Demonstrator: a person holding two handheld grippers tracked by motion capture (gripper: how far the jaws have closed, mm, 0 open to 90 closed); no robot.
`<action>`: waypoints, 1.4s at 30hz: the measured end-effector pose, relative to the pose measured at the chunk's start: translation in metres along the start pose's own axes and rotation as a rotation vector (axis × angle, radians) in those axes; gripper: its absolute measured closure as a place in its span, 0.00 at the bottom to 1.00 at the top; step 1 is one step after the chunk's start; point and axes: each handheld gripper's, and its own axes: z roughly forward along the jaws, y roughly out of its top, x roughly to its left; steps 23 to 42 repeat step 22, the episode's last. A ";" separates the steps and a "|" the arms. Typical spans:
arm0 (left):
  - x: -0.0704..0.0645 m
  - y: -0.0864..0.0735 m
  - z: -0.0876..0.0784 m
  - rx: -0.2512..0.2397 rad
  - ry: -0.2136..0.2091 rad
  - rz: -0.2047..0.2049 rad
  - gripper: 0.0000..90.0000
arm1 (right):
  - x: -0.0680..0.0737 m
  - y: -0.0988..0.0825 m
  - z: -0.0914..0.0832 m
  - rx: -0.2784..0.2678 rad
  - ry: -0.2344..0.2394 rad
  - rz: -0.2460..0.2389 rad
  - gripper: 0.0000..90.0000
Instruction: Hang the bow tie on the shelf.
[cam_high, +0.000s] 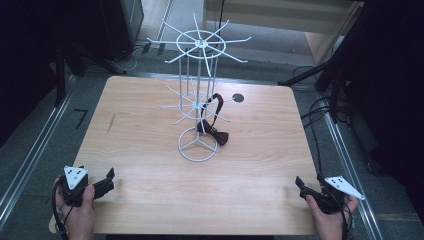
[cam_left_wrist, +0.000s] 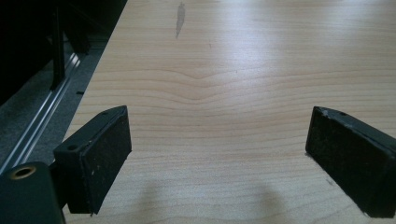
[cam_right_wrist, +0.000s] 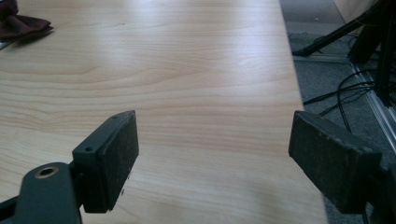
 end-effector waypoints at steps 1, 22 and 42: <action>0.000 0.000 0.000 0.001 0.000 0.001 0.08 | 0.000 0.000 0.000 0.000 0.000 0.000 0.18; 0.001 0.000 0.000 0.008 -0.003 0.001 0.08 | -0.008 -0.008 -0.002 -0.024 -0.035 0.076 0.18; 0.001 0.000 0.000 0.008 -0.003 0.001 0.08 | -0.008 -0.008 -0.002 -0.024 -0.035 0.076 0.18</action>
